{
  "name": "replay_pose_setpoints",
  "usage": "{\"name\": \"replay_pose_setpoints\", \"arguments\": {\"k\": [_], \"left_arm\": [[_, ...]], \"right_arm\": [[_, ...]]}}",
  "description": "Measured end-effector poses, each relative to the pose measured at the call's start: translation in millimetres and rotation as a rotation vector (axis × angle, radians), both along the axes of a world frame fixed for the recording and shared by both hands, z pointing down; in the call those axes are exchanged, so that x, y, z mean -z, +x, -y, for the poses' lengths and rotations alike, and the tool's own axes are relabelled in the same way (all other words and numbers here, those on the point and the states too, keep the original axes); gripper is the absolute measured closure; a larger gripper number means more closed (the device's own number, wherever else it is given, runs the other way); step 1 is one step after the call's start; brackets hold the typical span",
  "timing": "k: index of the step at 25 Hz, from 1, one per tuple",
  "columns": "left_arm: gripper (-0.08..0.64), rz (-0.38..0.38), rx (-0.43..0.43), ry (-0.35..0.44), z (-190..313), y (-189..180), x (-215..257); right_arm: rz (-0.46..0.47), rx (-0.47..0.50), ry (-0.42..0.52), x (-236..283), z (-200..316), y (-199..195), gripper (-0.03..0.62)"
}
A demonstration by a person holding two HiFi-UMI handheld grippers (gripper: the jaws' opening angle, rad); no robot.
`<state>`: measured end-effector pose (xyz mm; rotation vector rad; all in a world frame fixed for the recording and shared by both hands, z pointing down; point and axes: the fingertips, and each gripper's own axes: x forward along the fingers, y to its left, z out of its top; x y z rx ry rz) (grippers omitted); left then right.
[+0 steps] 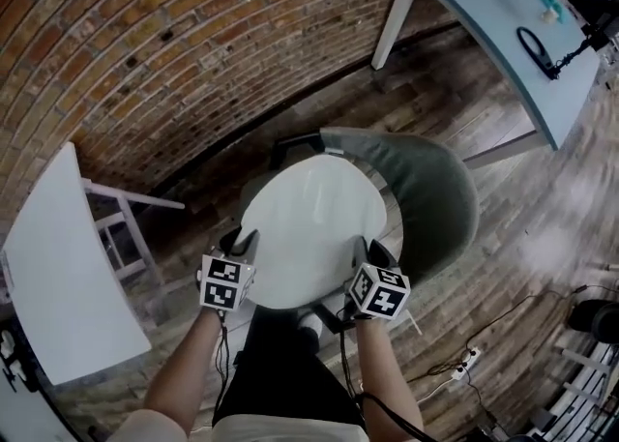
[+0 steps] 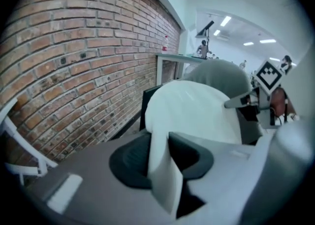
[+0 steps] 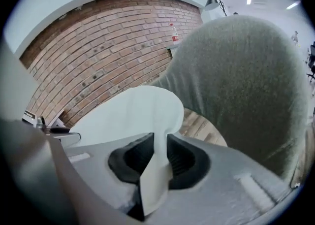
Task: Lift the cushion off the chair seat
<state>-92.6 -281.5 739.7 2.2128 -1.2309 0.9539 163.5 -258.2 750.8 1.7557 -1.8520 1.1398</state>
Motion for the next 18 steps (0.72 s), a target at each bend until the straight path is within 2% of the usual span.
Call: {"name": "replay_pose_setpoints", "arguments": {"k": [6,10,18], "left_arm": [[0.46,-0.022,0.012,0.031,-24,9,68],[0.46,-0.043,0.043,0.089,-37,7,115],[0.46,-0.083,0.091,0.141,-75,10,194]], "right_arm": [[-0.014,0.009,0.056,71,-21,5,0.513],[-0.034,0.026,0.102,125,-32,7,0.514],[-0.067,0.051,0.179,208,-64,10,0.514]]}}
